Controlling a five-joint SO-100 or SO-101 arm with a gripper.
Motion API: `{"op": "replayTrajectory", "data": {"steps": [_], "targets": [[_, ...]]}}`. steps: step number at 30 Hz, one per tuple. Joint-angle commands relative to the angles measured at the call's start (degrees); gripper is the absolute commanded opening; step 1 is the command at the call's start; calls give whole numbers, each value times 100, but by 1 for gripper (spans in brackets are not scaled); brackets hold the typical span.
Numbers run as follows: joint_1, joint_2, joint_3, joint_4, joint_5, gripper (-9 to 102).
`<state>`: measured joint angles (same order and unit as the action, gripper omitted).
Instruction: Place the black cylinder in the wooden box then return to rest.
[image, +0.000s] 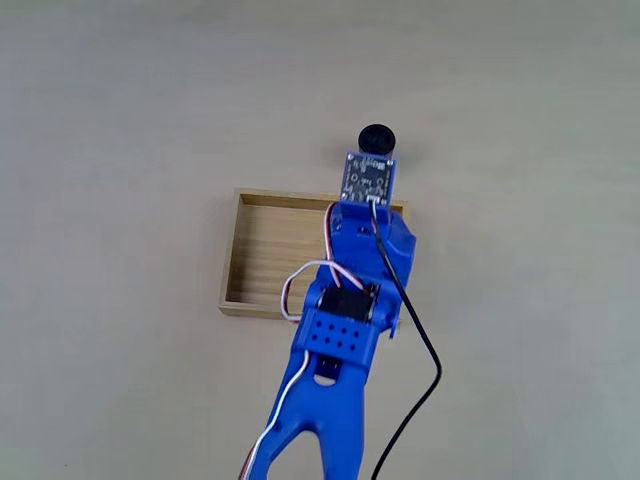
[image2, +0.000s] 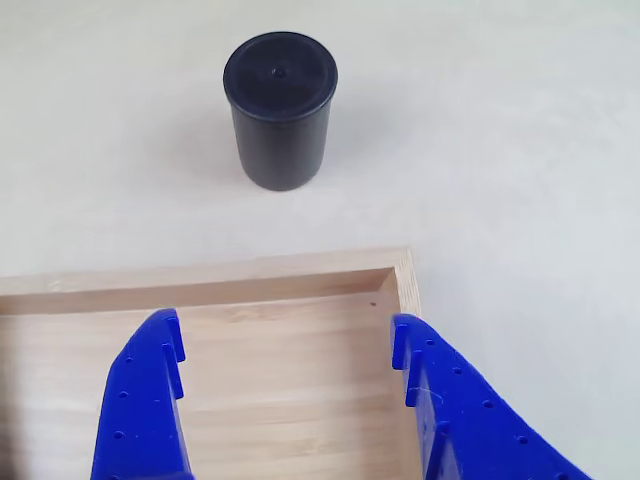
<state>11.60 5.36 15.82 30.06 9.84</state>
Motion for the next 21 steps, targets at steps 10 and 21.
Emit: {"op": "replayTrajectory", "data": {"steps": [10,21], "targets": [[-70,888,-1749,-466,-114,33],[-185,1626,-2514,-624,-70,34]]}}
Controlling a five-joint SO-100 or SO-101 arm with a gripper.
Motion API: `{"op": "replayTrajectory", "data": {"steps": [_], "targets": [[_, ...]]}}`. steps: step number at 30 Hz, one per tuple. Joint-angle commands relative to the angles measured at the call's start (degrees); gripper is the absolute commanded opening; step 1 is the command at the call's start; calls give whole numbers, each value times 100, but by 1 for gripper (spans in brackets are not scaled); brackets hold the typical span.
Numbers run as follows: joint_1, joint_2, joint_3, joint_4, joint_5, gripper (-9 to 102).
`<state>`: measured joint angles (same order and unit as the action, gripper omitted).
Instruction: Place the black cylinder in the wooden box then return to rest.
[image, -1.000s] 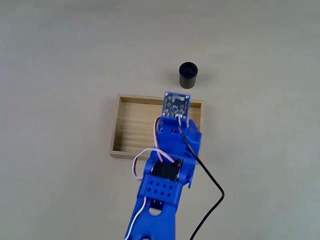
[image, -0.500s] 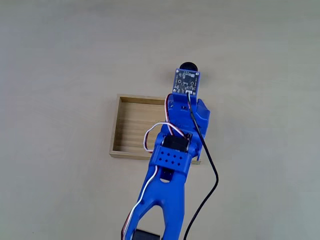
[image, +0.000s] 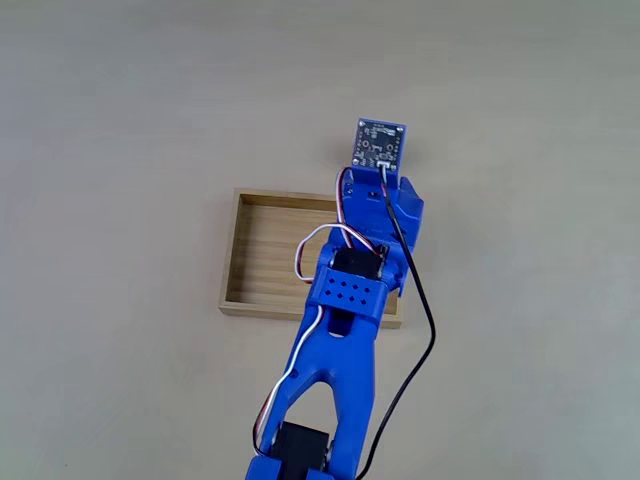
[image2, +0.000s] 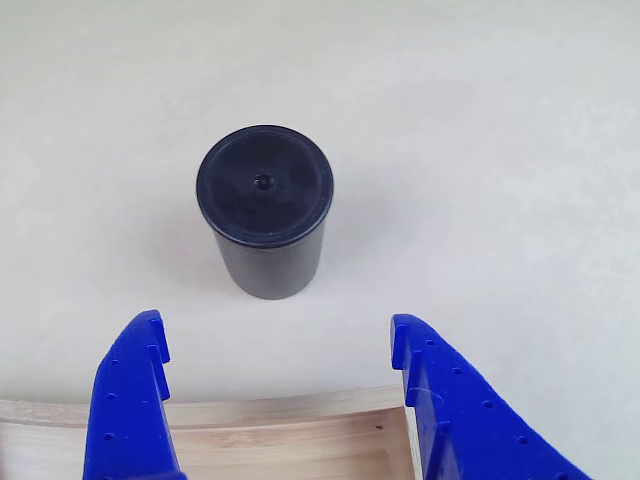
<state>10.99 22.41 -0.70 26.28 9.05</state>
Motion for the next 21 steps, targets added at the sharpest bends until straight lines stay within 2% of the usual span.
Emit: {"op": "replayTrajectory", "data": {"steps": [1,21], "targets": [[-141,-9,-940,-272,9,34],[26,562,-1529,-290,123,34]]}}
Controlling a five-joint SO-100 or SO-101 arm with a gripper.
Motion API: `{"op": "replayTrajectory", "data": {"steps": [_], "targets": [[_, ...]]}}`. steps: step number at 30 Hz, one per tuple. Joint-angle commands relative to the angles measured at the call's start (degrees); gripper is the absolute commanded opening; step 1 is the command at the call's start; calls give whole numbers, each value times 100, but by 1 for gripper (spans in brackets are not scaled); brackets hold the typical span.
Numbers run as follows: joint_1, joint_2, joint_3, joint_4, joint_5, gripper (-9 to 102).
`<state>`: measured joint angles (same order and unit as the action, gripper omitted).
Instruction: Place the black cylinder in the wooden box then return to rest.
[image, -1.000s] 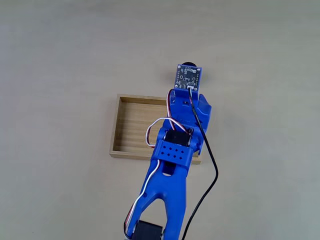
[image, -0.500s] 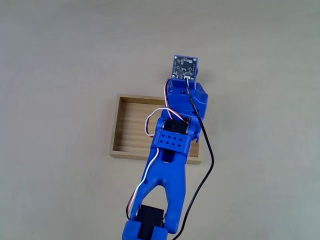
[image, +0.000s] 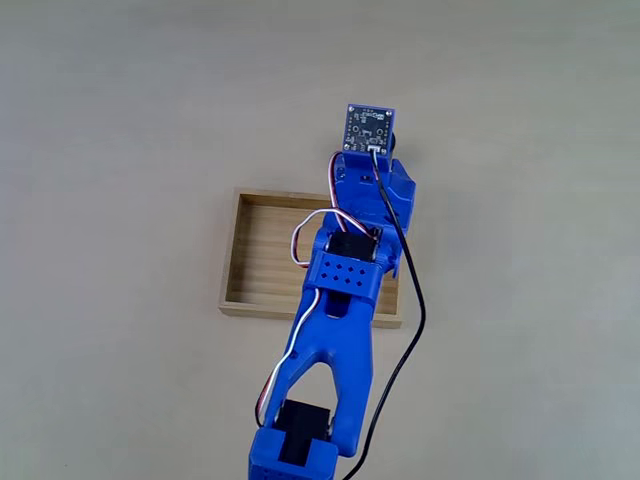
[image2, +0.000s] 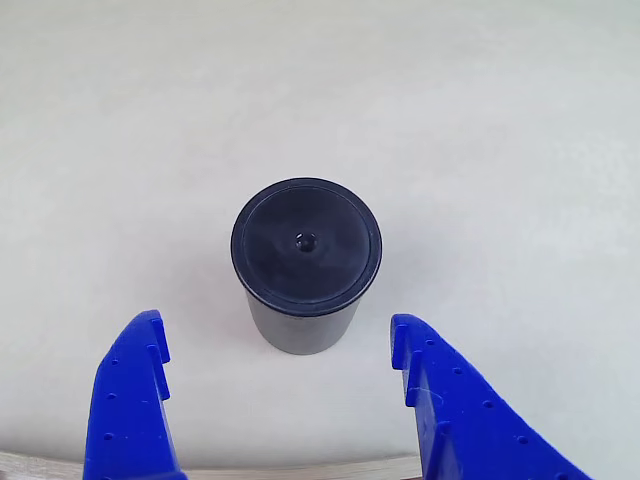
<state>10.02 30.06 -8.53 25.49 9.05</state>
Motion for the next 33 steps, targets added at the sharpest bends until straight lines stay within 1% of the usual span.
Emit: {"op": "replayTrajectory", "data": {"steps": [1,33], "targets": [[132,-167,-782,-211,132,34],[62,765,-1890,-211,193,34]]}}
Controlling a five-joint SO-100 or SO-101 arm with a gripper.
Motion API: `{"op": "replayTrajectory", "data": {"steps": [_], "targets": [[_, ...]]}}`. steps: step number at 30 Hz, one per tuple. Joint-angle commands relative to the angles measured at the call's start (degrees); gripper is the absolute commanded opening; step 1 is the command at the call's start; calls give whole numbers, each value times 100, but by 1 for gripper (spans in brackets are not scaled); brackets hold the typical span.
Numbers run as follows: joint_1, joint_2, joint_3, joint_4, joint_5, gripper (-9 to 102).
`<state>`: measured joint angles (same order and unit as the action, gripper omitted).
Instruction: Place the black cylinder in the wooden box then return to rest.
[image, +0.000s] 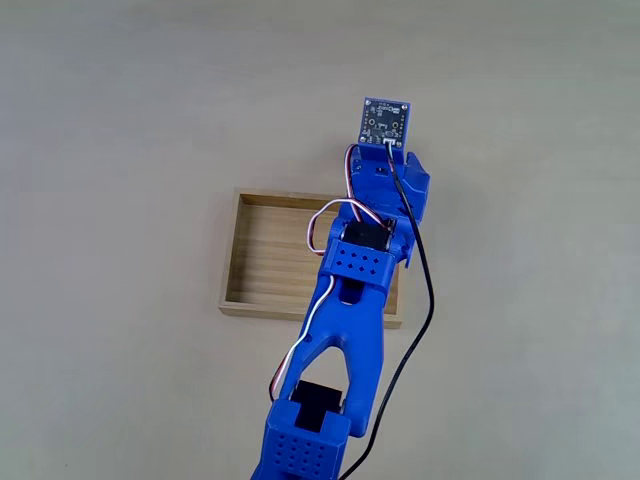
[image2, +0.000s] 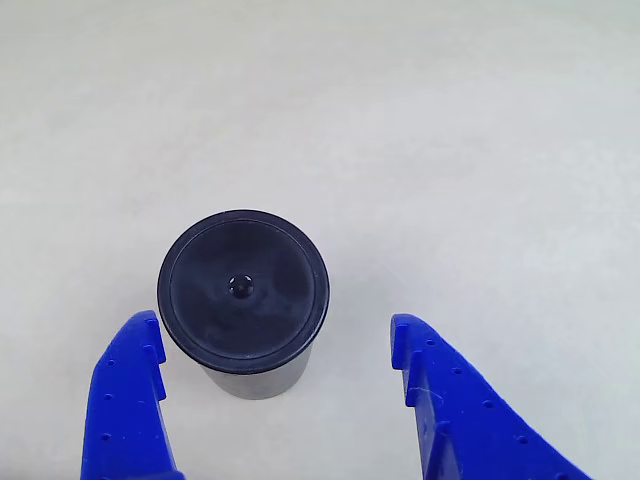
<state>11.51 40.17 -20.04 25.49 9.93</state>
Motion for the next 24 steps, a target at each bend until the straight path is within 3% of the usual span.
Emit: {"op": "replayTrajectory", "data": {"steps": [1,24], "targets": [[-88,-202,-791,-211,114,34],[-220,334,-1512,-211,149,33]]}}
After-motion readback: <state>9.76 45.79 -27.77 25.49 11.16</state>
